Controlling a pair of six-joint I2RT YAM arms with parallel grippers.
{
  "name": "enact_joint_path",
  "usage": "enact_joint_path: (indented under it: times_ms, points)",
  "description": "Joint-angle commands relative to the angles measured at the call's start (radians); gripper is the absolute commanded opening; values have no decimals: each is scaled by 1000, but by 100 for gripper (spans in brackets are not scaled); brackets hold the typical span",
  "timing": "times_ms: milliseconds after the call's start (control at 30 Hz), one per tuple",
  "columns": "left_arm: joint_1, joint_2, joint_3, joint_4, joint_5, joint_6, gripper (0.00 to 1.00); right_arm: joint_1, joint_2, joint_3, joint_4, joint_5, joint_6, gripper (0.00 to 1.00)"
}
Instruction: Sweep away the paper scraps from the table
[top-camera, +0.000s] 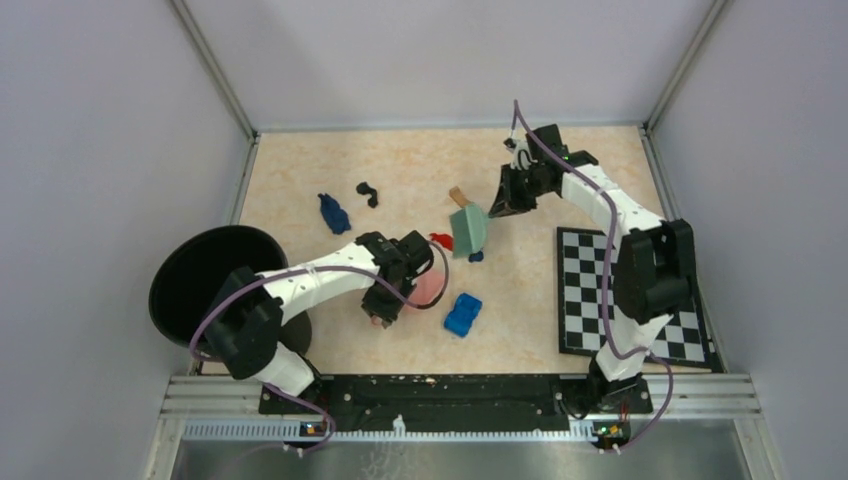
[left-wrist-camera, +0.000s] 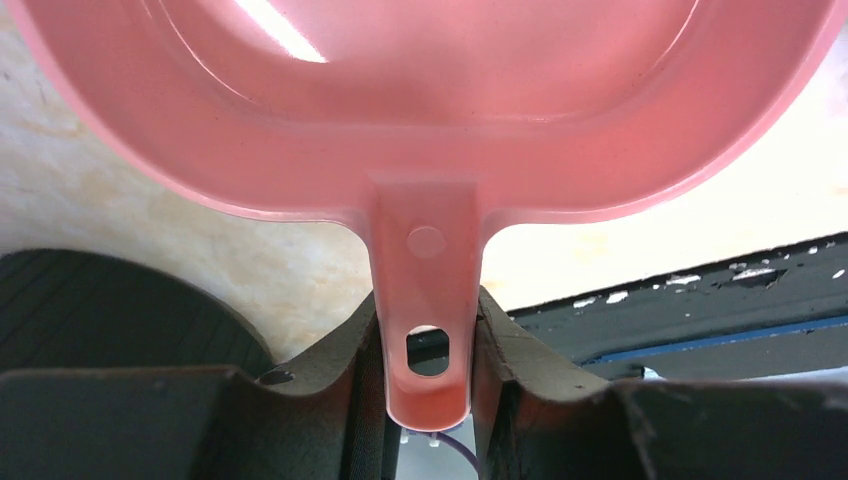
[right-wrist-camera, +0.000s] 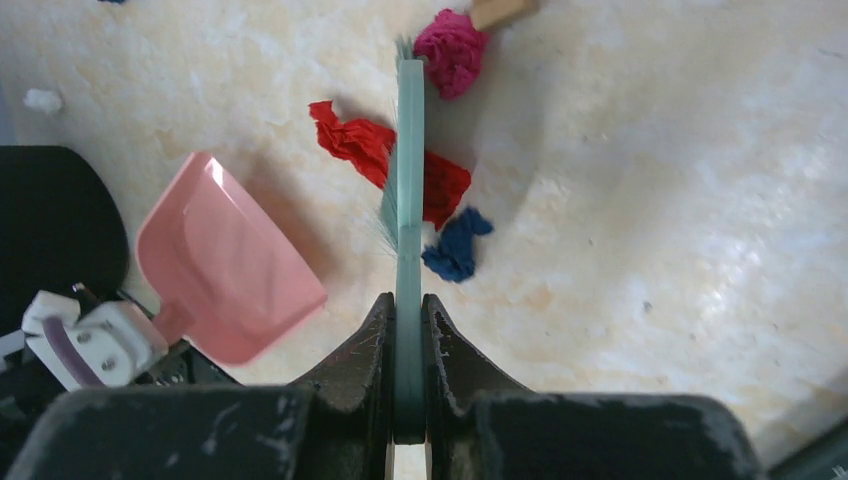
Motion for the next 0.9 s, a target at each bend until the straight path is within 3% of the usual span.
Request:
enact_joint_path:
  times_ms: [0,100,400,867]
  points:
    - [12,65,72,55,-22,59,1,-31,-114,-98,-30,59,-102,0]
    - [14,118,100,66,-32,90,1,-42,-174,-123,-53,111,-142,0]
    - [23,230,222,92,-16,179,1,-94,-246,-4,-231,36,-268,0]
    - [26,362,382,-8,98,292,5,-95,-269,82,-159,365,-385,0]
